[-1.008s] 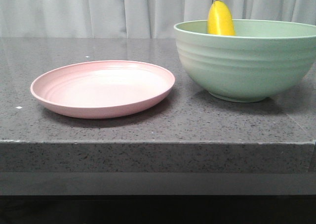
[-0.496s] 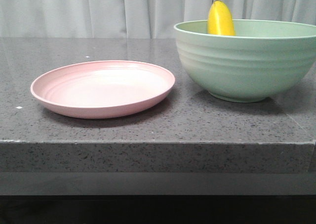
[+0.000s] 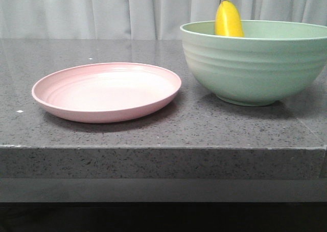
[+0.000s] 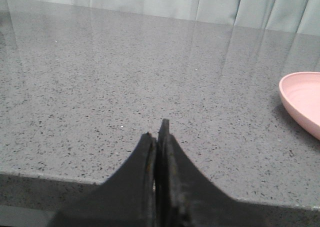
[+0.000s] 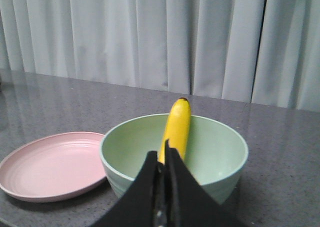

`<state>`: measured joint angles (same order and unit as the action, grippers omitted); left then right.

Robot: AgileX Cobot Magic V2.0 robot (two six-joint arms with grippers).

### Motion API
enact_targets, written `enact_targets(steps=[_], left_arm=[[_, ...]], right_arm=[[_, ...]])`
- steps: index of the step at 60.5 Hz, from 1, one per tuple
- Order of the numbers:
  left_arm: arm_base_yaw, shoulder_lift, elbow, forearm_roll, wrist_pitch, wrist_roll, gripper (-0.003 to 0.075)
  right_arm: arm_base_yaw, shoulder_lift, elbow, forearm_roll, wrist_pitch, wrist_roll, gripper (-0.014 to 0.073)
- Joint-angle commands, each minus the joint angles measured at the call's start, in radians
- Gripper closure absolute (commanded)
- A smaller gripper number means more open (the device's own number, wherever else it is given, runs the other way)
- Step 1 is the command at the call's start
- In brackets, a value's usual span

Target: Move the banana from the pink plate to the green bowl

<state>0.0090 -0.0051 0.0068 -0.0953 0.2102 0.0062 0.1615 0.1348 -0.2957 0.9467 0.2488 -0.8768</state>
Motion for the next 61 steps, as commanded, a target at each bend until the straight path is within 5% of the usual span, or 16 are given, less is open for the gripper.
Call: enact_targets(steps=[1, 11, 18, 32, 44, 61], left_arm=[[0.001, -0.02, 0.003, -0.008, -0.088, -0.006, 0.0741], [0.001, -0.02, 0.003, -0.008, -0.088, -0.006, 0.0741], [0.001, -0.02, 0.003, -0.008, -0.088, -0.006, 0.0741], [0.001, -0.02, 0.003, -0.008, -0.088, -0.006, 0.0741], [0.001, -0.018, 0.003, -0.008, -0.088, -0.006, 0.0741], [0.001, -0.018, 0.003, -0.008, -0.088, -0.006, 0.0741]], right_arm=[[0.002, 0.013, -0.017, -0.154, -0.062, 0.089, 0.0655], [0.001, 0.013, 0.041, -0.633, -0.158, 0.58, 0.0655], [-0.026, 0.006, 0.129, -0.831, -0.306, 0.833, 0.0655], [-0.087, -0.129, 0.324, -0.845, -0.349, 0.871, 0.0655], [-0.092, -0.169, 0.323, -0.844, -0.175, 0.871, 0.0655], [-0.092, -0.169, 0.323, -0.842, -0.163, 0.871, 0.0655]])
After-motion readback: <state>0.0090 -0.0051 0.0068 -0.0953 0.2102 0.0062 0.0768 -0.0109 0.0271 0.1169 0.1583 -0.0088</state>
